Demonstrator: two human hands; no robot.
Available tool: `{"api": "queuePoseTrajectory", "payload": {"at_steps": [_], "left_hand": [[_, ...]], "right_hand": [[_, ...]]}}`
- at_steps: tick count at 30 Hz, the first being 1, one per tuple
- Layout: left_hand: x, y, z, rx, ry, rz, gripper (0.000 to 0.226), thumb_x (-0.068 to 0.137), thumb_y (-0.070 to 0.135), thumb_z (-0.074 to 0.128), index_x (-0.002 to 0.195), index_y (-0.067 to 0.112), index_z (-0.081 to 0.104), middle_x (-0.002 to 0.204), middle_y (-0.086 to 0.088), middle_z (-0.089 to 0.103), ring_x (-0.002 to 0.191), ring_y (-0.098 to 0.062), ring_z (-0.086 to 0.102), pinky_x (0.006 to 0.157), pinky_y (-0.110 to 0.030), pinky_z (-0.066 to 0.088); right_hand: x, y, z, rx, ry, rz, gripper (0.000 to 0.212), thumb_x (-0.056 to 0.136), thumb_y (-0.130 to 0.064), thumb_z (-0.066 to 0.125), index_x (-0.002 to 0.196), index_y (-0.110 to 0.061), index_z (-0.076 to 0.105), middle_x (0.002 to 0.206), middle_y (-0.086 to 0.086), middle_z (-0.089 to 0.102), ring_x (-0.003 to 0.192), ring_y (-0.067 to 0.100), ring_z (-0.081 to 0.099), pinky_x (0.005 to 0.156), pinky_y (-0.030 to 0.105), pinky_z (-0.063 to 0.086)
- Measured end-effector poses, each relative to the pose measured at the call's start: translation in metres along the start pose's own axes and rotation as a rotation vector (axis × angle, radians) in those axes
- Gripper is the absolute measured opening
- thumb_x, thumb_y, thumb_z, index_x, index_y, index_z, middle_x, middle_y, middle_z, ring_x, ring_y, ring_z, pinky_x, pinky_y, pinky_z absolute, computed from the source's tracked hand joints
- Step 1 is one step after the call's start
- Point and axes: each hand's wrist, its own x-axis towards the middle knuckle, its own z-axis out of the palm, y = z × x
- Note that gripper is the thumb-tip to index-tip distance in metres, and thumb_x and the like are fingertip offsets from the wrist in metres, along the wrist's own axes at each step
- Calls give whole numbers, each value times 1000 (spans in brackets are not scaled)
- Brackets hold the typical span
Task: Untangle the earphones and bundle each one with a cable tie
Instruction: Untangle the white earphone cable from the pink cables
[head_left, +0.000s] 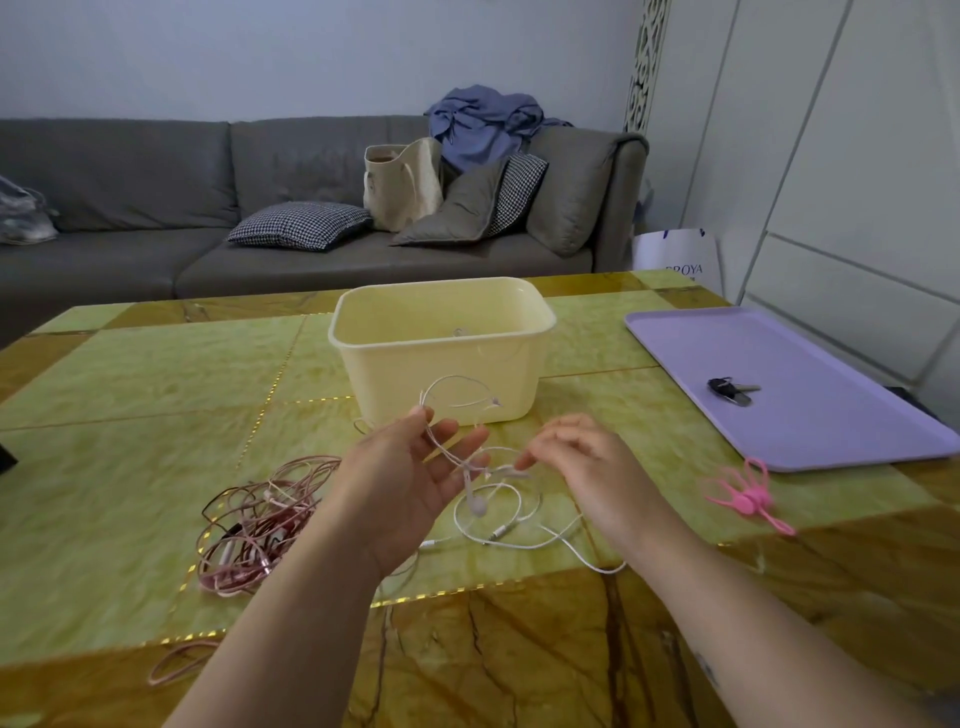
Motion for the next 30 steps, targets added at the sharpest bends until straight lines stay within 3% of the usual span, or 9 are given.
{"api": "queuePoseTrajectory", "payload": {"at_steps": [4, 8, 10, 14, 19, 22, 24, 27, 30], "left_hand": [[0, -4, 2, 14, -17, -39, 17, 100, 14, 41, 88, 7, 51, 77, -9, 60, 74, -24, 72, 61, -37, 59], [-1, -7, 4, 18, -27, -66, 17, 99, 16, 42, 87, 10, 52, 79, -7, 61, 78, -23, 70, 67, -38, 56], [-1, -8, 5, 0, -35, -79, 17, 99, 17, 42, 87, 10, 53, 80, -7, 61, 83, -24, 67, 74, -39, 51], [-5, -10, 7, 36, -72, -79, 23, 98, 17, 44, 82, 8, 55, 70, -7, 62, 77, -23, 64, 72, -39, 50], [-11, -20, 11, 124, -195, -38, 27, 98, 19, 45, 83, 0, 56, 75, -12, 63, 74, -24, 68, 72, -40, 58], [-14, -20, 12, 165, -283, -3, 26, 92, 27, 49, 86, 2, 56, 72, -5, 65, 75, -21, 68, 73, -37, 57], [-14, -20, 11, 212, -303, 22, 29, 85, 31, 54, 94, 4, 60, 77, -3, 67, 83, -18, 67, 77, -34, 55], [-11, -23, 7, 390, -264, 104, 23, 89, 22, 54, 100, 6, 66, 95, -11, 68, 94, -21, 64, 90, -35, 53], [-12, -26, 7, 516, -224, 174, 21, 95, 15, 49, 96, 9, 69, 84, -8, 68, 86, -18, 65, 94, -37, 51]], "right_hand": [[-4, 1, 3, -32, -74, -60, 18, 86, -25, 65, 72, -16, 72, 95, -8, 58, 91, 0, 55, 80, 14, 38], [-6, 1, 5, -21, -173, -82, 15, 84, -35, 69, 81, -21, 73, 87, 3, 70, 83, 16, 64, 80, 32, 49], [-7, 2, 9, -47, -205, -85, 8, 82, -32, 71, 79, -25, 70, 83, 0, 71, 76, 10, 62, 76, 29, 50], [-4, 3, 9, 60, -184, -85, 8, 87, -22, 66, 79, -20, 68, 72, -5, 69, 66, 3, 60, 69, 19, 49], [0, 6, 4, 192, -57, -39, 11, 88, -20, 64, 79, -13, 66, 59, -7, 62, 59, 8, 59, 68, 30, 52], [-1, 4, 4, 188, -23, -60, 13, 89, -19, 64, 79, -11, 64, 61, 2, 62, 50, 5, 53, 54, 20, 45], [-1, 3, 3, 193, 4, -72, 13, 89, -18, 64, 78, -11, 65, 70, 14, 65, 50, 5, 51, 52, 18, 42], [0, 2, 2, 276, 21, -47, 12, 89, -13, 62, 78, -8, 66, 56, -2, 61, 48, 5, 49, 53, 20, 42], [3, 2, 0, 532, -22, 56, 13, 90, -7, 56, 79, -5, 62, 40, -10, 40, 40, 6, 33, 53, 22, 35]]}}
